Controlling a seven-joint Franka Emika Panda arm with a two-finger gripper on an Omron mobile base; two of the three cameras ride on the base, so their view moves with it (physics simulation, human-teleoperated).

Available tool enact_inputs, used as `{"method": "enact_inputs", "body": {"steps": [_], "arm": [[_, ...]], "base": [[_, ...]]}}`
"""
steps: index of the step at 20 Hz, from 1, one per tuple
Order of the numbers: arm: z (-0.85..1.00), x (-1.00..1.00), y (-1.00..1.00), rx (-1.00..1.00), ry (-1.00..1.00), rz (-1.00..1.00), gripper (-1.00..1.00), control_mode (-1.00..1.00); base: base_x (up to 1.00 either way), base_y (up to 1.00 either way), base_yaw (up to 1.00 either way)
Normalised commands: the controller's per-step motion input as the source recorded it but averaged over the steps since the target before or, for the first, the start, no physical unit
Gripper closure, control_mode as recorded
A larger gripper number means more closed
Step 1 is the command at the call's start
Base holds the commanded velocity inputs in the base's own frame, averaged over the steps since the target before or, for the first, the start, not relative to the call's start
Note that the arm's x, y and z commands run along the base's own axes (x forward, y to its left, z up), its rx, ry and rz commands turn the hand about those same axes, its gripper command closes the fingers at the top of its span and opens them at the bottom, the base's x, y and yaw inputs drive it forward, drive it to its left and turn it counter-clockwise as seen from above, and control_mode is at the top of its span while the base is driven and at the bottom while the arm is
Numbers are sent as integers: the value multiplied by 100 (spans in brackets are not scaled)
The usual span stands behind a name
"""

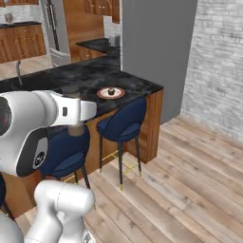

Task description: Take the cinnamon bottle from the cabinet and place it on the dining table, next to the plate with the cupcake. Then take the chocolate from the dining counter and place it on the cupcake plate.

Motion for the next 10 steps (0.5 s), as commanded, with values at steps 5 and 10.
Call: {"method": "enact_inputs", "body": {"steps": [5,10], "arm": [[0,0,0,0,0,0,100,100],[0,0,0,0,0,0,100,100]], "base": [[89,-78,46],[70,-75,52]]}}
